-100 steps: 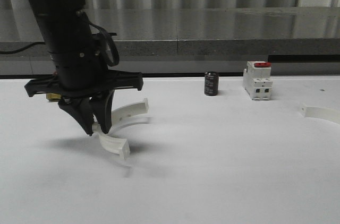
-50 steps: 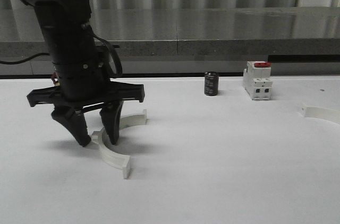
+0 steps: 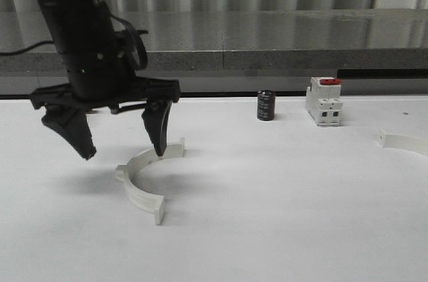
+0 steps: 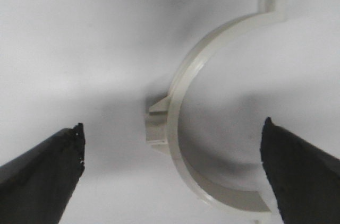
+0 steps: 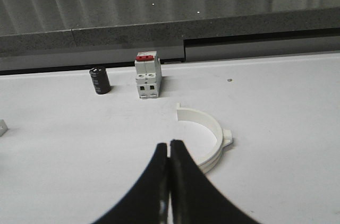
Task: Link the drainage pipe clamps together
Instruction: 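Raise the left gripper away from the placed clamp half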
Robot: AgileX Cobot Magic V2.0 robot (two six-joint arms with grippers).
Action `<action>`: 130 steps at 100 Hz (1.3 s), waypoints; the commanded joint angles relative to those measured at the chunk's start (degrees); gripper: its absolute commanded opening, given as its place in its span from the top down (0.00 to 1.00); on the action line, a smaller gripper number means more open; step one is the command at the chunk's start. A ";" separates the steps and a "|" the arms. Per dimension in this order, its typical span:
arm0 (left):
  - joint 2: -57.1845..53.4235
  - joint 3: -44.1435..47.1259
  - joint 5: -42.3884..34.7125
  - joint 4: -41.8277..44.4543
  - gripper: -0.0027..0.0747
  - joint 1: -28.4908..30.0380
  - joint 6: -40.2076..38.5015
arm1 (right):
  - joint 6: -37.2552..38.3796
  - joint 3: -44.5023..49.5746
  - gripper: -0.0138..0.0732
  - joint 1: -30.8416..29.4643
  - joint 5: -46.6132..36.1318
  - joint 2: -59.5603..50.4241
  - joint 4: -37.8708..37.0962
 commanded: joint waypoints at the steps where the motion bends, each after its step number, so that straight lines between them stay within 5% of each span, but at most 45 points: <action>1: -6.74 -1.45 -0.43 0.13 0.12 -0.53 1.61 | -0.25 -0.87 0.92 0.09 -4.80 -1.04 -0.16; 59: -34.81 3.00 -3.66 4.44 0.12 6.22 13.57 | -0.25 -0.87 0.92 0.09 -4.80 -1.04 -0.16; 95: -55.63 20.93 -13.52 4.44 0.12 14.82 14.94 | -0.25 -0.87 0.92 0.09 -4.80 -1.04 -0.16; 130: -77.43 41.16 -24.17 4.17 0.12 15.73 14.94 | -0.25 -0.87 0.92 0.09 -4.80 -1.04 -0.16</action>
